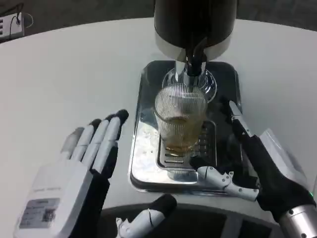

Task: Grasp the cup under the faucet to collect the drink, then remove the cup.

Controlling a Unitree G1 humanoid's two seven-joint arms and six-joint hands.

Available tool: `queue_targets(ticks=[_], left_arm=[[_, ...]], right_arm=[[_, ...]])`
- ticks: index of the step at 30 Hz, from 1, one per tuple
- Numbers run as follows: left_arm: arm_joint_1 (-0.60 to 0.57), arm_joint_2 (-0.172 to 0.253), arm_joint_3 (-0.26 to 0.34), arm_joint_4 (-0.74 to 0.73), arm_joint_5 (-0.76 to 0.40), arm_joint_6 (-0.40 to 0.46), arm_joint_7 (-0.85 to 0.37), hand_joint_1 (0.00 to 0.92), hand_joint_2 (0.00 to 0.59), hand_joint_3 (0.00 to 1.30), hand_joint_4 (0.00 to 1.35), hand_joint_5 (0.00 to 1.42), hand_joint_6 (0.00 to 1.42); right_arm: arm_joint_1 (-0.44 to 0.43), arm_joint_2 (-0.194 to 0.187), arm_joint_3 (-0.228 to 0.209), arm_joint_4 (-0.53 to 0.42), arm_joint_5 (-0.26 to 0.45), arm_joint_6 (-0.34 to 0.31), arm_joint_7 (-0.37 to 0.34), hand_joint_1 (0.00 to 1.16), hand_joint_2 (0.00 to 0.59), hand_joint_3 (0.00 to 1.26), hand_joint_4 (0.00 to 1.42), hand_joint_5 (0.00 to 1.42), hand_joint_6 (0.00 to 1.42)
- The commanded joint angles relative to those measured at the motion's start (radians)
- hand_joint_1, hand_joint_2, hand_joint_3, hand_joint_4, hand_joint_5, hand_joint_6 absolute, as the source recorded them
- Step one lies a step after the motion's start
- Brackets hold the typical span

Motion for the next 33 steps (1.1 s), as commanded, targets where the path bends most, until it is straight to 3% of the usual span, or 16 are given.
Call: queue_targets(ticks=[1, 11, 33], left_arm=[[0.035, 0.006, -0.019, 0.041, 0.042, 0.004, -0.006, 0.0, 0.148, 0.0, 0.0, 0.0, 0.0], [0.069, 0.014, -0.044, 0.113, 0.066, -0.017, 0.048, 0.0, 0.148, 0.0, 0.0, 0.0, 0.0], [0.04, 0.029, -0.038, 0.147, 0.042, -0.011, 0.03, 0.0, 0.15, 0.0, 0.0, 0.0, 0.0]], right_arm=[[-0.027, 0.0, -0.003, 0.022, 0.013, -0.023, -0.02, 0.55, 0.258, 0.0, 0.05, 0.09, 0.22], [-0.071, 0.009, 0.003, 0.074, 0.019, -0.031, -0.053, 0.56, 0.254, 0.0, 0.05, 0.09, 0.21], [-0.182, 0.036, 0.034, 0.21, 0.051, -0.085, -0.078, 0.57, 0.235, 0.0, 0.06, 0.1, 0.22]])
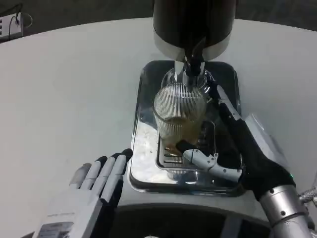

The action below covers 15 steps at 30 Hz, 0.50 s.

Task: Grasp the cup under the faucet to collect the drink, then remove the cup.

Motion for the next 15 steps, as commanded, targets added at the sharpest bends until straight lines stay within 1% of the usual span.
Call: queue_targets(ticks=[1, 9, 15], left_arm=[[0.003, 0.008, 0.0, 0.005, -0.017, 0.004, -0.007, 0.0, 0.15, 0.0, 0.0, 0.0, 0.0], [0.008, 0.01, 0.005, -0.011, -0.021, 0.014, -0.02, 0.0, 0.15, 0.0, 0.0, 0.0, 0.0], [0.013, 0.008, 0.007, -0.017, -0.022, 0.022, -0.026, 0.0, 0.152, 0.0, 0.0, 0.0, 0.0]], right_arm=[[-0.025, 0.011, 0.007, 0.023, 0.014, -0.024, -0.014, 0.58, 0.234, 0.0, 0.06, 0.1, 0.22], [-0.074, 0.028, 0.018, 0.074, 0.028, -0.038, -0.024, 0.58, 0.233, 0.0, 0.07, 0.11, 0.23], [-0.101, 0.034, 0.022, 0.108, 0.03, -0.049, -0.03, 0.59, 0.233, 0.0, 0.07, 0.11, 0.23]])
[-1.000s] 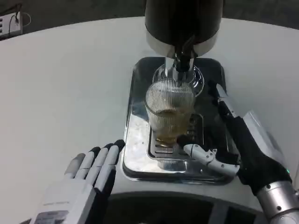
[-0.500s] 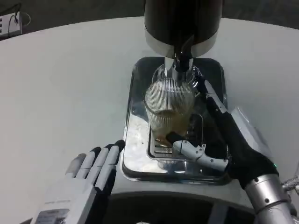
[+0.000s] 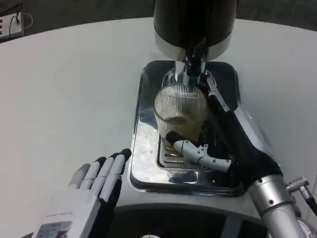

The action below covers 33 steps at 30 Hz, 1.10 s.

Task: Grasp the cup under the faucet to collect the drink, then remove the cup.

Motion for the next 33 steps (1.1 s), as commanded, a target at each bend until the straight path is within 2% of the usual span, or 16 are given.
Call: queue_targets(ticks=[1, 22, 33], left_arm=[[0.013, 0.008, 0.005, -0.015, 0.0, 0.013, -0.014, 0.0, 0.152, 0.0, 0.0, 0.0, 0.0], [0.017, 0.006, 0.02, -0.03, -0.011, 0.04, -0.023, 0.0, 0.153, 0.0, 0.0, 0.0, 0.0], [0.007, 0.005, 0.026, -0.03, -0.018, 0.058, -0.036, 0.0, 0.153, 0.0, 0.0, 0.0, 0.0]], right_arm=[[-0.021, 0.007, 0.008, 0.027, 0.008, -0.029, -0.015, 0.59, 0.233, 0.0, 0.07, 0.11, 0.23], [-0.094, 0.026, 0.029, 0.151, 0.009, -0.062, -0.04, 0.59, 0.233, 0.0, 0.08, 0.12, 0.24], [-0.101, 0.029, 0.053, 0.2, 0.005, -0.095, -0.059, 0.66, 0.23, 0.05, 0.16, 0.2, 0.33]])
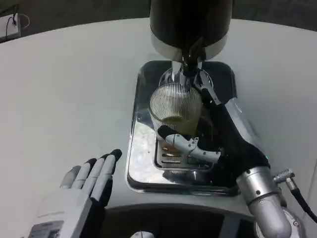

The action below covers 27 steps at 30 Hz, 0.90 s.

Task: Grasp the cup under the faucet to collect the drink, then remove the cup.

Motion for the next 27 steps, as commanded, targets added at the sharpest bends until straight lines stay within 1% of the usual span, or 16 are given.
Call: queue_targets(ticks=[1, 4, 8, 13, 16, 19, 23, 27], left_arm=[[0.0, 0.006, 0.011, -0.012, -0.009, 0.015, -0.016, 0.0, 0.153, 0.0, 0.0, 0.0, 0.0], [-0.003, 0.008, 0.013, -0.013, -0.01, 0.019, -0.019, 0.0, 0.153, 0.0, 0.0, 0.0, 0.0], [-0.005, 0.007, 0.018, -0.014, -0.015, 0.023, -0.024, 0.0, 0.154, 0.0, 0.0, 0.0, 0.0], [-0.01, 0.005, 0.02, -0.017, -0.015, 0.028, -0.029, 0.0, 0.154, 0.0, 0.0, 0.0, 0.0], [-0.01, 0.005, 0.025, -0.024, -0.013, 0.032, -0.037, 0.0, 0.154, 0.0, 0.0, 0.0, 0.0], [-0.008, 0.004, 0.03, -0.031, -0.012, 0.038, -0.044, 0.0, 0.154, 0.0, 0.0, 0.0, 0.0], [-0.01, 0.004, 0.034, -0.039, -0.012, 0.044, -0.052, 0.0, 0.154, 0.0, 0.0, 0.0, 0.0], [-0.015, 0.001, 0.033, -0.041, -0.01, 0.05, -0.057, 0.0, 0.154, 0.0, 0.0, 0.0, 0.0]], right_arm=[[0.004, 0.012, 0.027, 0.027, 0.0, -0.023, 0.002, 0.66, 0.225, 0.06, 0.17, 0.21, 0.33], [0.008, 0.013, 0.035, 0.033, -0.006, -0.028, -0.004, 0.69, 0.218, 0.07, 0.18, 0.23, 0.36], [0.009, 0.014, 0.032, 0.042, 0.0, -0.035, -0.013, 0.72, 0.222, 0.09, 0.22, 0.26, 0.39], [0.003, 0.017, 0.032, 0.056, 0.006, -0.039, -0.015, 0.75, 0.211, 0.11, 0.24, 0.3, 0.44], [0.002, 0.019, 0.034, 0.063, 0.006, -0.046, -0.018, 0.78, 0.21, 0.13, 0.27, 0.33, 0.5], [-0.001, 0.03, 0.027, 0.075, 0.021, -0.047, -0.024, 0.8, 0.211, 0.14, 0.32, 0.38, 0.55], [-0.01, 0.034, 0.021, 0.086, 0.035, -0.046, -0.028, 0.82, 0.213, 0.16, 0.37, 0.43, 0.64], [-0.012, 0.039, 0.011, 0.091, 0.052, -0.047, -0.03, 0.83, 0.214, 0.21, 0.42, 0.5, 0.76]])
